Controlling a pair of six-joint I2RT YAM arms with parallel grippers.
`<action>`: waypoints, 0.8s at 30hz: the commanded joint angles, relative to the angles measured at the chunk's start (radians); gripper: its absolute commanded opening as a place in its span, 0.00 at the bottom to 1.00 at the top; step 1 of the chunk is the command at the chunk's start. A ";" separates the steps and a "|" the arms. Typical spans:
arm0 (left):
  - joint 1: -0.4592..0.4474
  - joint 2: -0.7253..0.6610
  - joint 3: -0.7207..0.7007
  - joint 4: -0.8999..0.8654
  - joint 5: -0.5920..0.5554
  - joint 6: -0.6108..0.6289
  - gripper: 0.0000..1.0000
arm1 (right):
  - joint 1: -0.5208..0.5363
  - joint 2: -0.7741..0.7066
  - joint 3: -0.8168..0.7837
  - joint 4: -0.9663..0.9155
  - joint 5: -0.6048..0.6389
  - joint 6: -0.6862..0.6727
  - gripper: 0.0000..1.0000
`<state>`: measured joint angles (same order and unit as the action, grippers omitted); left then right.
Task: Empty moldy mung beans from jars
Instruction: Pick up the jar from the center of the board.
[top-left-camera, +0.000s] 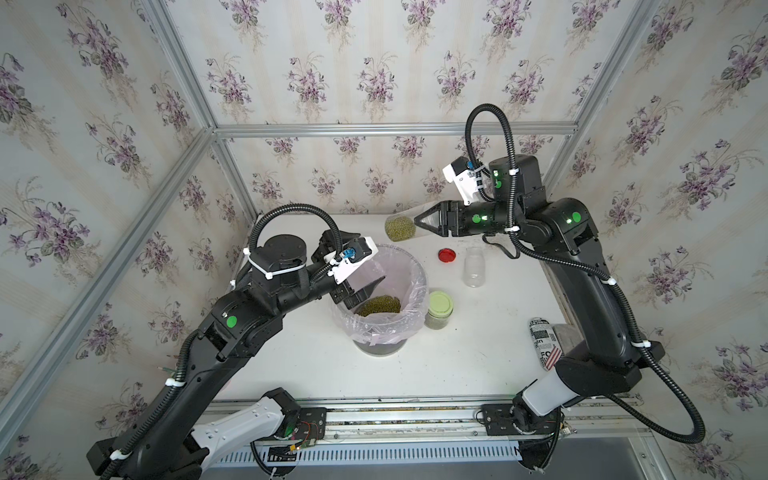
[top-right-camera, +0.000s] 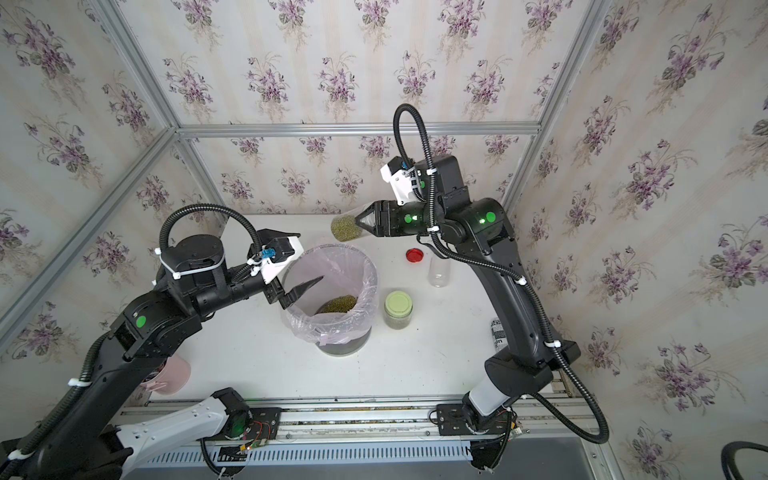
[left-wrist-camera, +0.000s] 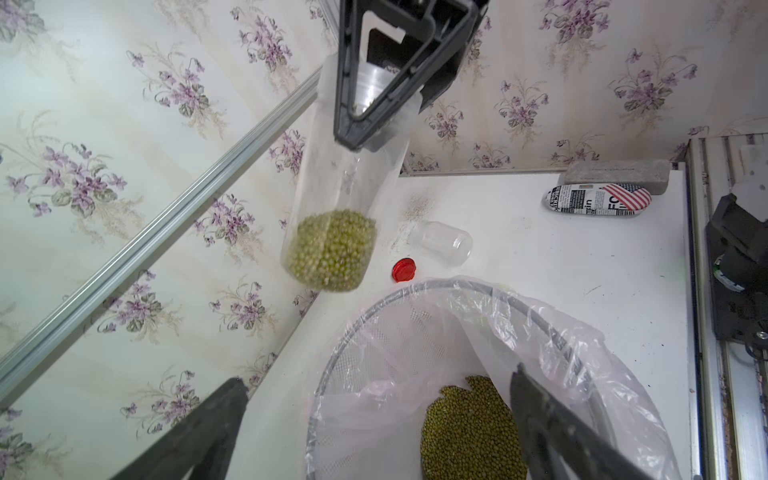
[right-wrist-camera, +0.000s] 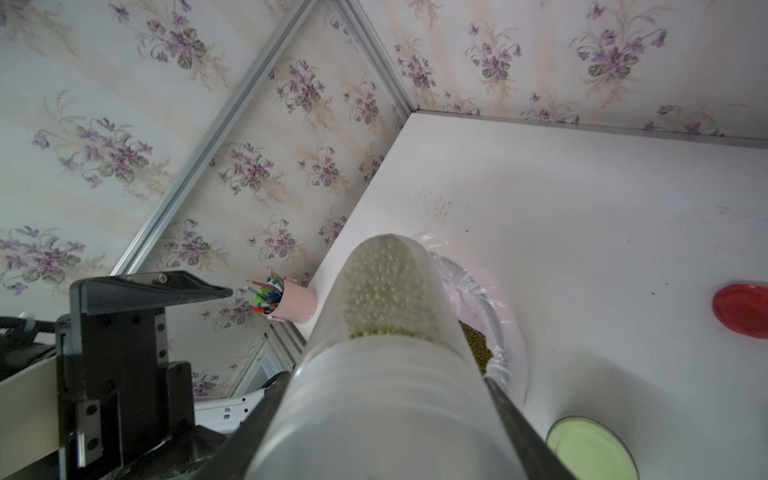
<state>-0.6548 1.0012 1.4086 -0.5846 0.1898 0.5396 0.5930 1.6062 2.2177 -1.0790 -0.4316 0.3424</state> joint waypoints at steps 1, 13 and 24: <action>0.000 0.013 -0.005 0.050 0.071 0.096 0.99 | 0.019 0.010 0.018 -0.019 0.022 0.016 0.51; 0.000 0.014 -0.045 0.090 -0.081 0.127 1.00 | 0.053 0.004 0.027 -0.097 -0.002 0.022 0.50; -0.006 0.031 -0.069 0.109 -0.018 0.099 1.00 | 0.110 0.017 0.029 -0.115 0.004 0.033 0.49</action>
<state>-0.6579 1.0325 1.3430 -0.5114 0.1432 0.6441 0.6930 1.6176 2.2417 -1.2018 -0.4263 0.3706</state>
